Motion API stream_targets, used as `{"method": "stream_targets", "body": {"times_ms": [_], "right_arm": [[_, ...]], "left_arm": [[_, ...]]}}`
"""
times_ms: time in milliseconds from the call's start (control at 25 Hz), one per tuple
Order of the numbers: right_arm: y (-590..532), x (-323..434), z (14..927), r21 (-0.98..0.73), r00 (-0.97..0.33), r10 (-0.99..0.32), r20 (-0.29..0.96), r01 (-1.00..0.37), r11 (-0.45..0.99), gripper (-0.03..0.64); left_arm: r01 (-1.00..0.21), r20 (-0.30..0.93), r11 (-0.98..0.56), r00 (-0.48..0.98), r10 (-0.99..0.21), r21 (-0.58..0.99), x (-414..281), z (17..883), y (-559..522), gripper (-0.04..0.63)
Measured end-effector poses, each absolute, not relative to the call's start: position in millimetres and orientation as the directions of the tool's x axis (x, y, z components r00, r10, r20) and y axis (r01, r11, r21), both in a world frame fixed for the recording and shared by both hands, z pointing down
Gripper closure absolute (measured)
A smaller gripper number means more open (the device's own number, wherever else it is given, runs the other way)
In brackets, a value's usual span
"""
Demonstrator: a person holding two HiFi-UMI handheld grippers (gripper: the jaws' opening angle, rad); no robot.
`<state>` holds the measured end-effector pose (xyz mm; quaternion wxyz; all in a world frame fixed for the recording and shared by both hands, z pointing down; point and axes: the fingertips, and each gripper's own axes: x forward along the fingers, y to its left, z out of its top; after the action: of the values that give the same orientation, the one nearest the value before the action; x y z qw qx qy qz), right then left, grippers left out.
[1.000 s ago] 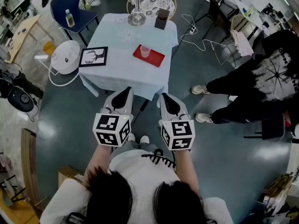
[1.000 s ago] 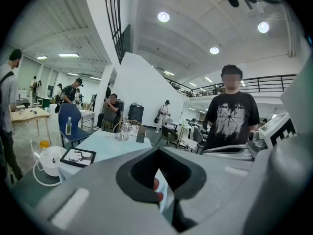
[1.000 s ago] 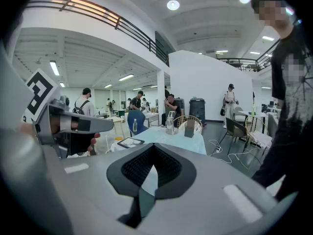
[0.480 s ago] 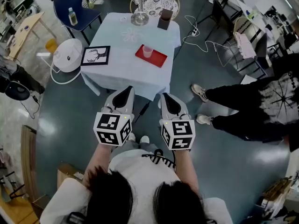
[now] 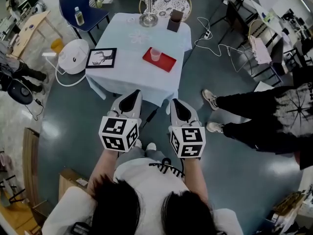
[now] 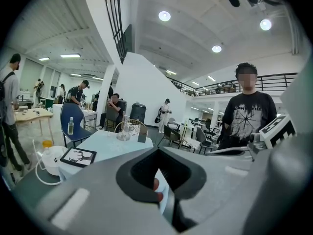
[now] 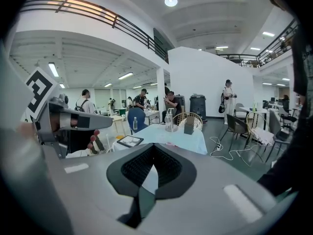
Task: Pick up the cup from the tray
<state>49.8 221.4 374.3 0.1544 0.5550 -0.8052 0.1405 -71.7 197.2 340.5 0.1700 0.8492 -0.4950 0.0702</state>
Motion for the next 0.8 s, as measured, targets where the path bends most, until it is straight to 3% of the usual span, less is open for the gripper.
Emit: {"method": "stream_targets", "body": {"times_ms": [120,440,800], "right_arm": [[219.3,48.0,376.1,-0.072,-0.391,-0.826,0.405,-0.915,0.397,0.583],[204.1,47.1,387.2,-0.092,-0.463,-0.78,0.42,-0.877,0.471,0.443],[153.0,44.5,402.9,-0.103,-0.485,-0.769,0.416,-0.866,0.49,0.359]], "left_arm": [[-0.871,0.308,-0.442,0.49,-0.816,0.214,-67.6,346.5,194.0,0.595],[-0.894,0.33,-0.39,0.445,-0.833,0.221,-65.6,356.7,179.6,0.595],[-0.902,0.362,-0.381,0.431,-0.826,0.204,-71.4,380.0,123.2,0.595]]}}
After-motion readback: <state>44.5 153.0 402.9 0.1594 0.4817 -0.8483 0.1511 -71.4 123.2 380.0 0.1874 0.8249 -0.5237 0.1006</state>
